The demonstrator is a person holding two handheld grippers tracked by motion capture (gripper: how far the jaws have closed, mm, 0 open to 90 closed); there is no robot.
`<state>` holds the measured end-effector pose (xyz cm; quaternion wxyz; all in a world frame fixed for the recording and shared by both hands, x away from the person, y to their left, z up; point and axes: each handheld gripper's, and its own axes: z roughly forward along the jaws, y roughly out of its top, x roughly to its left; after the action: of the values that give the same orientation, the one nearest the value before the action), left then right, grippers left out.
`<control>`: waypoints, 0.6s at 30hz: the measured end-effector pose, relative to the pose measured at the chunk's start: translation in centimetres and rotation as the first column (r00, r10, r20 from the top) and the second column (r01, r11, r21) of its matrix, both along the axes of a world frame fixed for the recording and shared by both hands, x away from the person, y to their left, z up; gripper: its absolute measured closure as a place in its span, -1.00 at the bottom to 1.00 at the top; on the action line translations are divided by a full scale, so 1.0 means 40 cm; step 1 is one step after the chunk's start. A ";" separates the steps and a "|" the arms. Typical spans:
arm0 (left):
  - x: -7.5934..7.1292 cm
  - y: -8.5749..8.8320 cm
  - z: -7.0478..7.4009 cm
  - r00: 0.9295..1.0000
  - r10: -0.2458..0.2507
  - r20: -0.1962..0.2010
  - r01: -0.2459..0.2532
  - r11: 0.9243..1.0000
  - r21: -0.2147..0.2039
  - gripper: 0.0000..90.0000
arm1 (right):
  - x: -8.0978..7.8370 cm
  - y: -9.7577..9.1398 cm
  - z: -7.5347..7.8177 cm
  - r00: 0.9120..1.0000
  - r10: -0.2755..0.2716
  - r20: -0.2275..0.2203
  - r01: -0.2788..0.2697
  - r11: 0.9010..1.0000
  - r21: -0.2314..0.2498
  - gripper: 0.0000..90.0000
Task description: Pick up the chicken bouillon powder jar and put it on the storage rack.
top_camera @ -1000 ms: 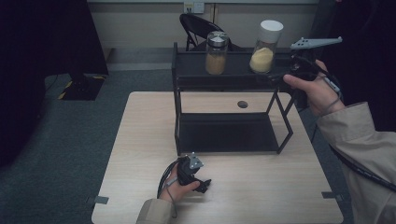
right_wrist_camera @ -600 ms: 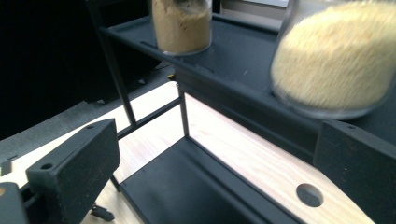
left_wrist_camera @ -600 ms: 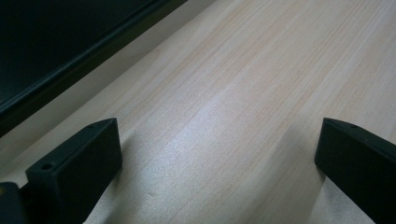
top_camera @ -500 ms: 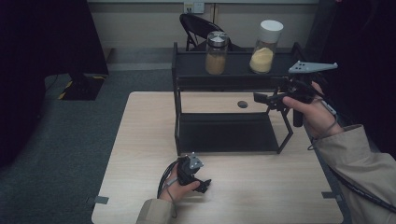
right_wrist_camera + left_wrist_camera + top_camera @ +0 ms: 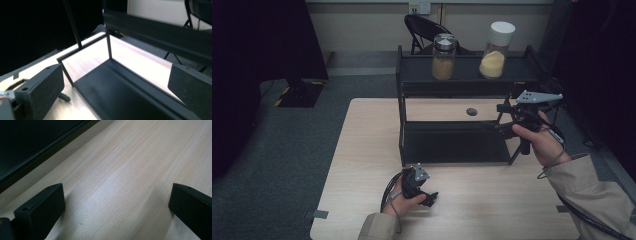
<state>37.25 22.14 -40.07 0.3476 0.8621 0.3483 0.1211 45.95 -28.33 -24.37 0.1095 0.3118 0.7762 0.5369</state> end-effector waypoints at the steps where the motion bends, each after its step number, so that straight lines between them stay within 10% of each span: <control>1: 0.000 0.000 0.000 1.000 0.000 -0.001 0.000 1.000 0.000 -1.00 | 0.000 0.000 -0.009 1.000 0.001 -0.003 -0.001 1.000 0.000 -1.00; 18: 0.000 0.000 0.000 1.000 0.001 0.001 -0.001 1.000 -0.001 -1.00 | -0.011 0.006 -0.138 0.999 -0.001 -0.033 0.001 1.000 -0.014 -1.00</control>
<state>37.23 22.14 -40.09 0.3482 0.8617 0.3486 0.1213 45.49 -28.09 -29.89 0.0992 0.3202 0.7816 0.5261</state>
